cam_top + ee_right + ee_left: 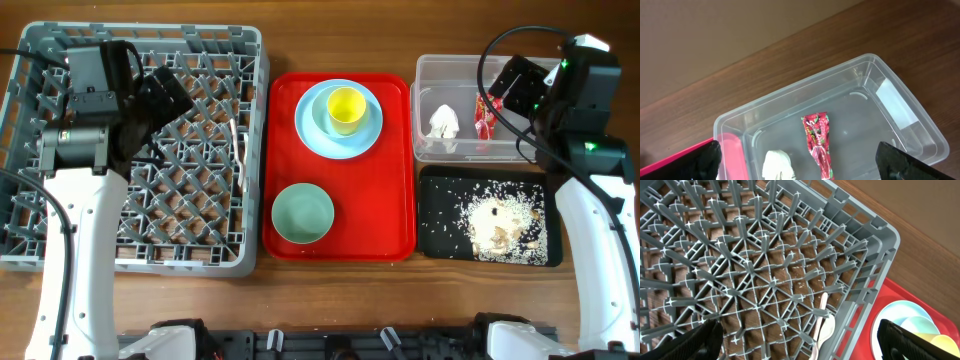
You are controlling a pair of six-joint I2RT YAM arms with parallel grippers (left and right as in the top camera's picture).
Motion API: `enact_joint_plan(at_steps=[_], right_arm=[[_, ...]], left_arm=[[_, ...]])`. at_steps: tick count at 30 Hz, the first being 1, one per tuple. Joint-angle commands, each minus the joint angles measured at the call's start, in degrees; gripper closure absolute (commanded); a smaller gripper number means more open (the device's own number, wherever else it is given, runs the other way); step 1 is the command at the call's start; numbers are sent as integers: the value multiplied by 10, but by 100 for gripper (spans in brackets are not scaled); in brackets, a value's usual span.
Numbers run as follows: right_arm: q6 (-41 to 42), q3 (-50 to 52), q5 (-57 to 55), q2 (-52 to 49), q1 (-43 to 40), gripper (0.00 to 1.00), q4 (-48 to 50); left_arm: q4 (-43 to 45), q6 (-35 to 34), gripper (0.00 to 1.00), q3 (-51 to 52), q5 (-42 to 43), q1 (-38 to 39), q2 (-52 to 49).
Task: Sort waste into correct bins and load items into the dishwasher rack
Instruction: 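Reach the left gripper to the yellow cup on the blue plate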
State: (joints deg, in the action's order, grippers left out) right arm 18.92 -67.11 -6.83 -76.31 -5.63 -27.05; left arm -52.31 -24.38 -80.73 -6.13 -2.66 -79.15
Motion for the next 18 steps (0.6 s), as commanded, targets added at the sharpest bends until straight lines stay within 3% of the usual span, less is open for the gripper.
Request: enact_joint_plan(at_steps=[1,12,14,17,18], right_arm=[[-9,0,5,-2,0,0,0],[-9,0,5,-2,0,0,0],[-9,0,5,-2,0,0,0],[-9,0,5,-2,0,0,0],[-9,0,5,-2,0,0,0]], left_arm=[[2,-7,0,-2,-2,-2,4],[6,-14,0,-2,8,-2,4],[14,-21,0,-2,58,-2,4],[16,-15,1,-1,229,2,4],[36,-14,11,0,290,14,3]])
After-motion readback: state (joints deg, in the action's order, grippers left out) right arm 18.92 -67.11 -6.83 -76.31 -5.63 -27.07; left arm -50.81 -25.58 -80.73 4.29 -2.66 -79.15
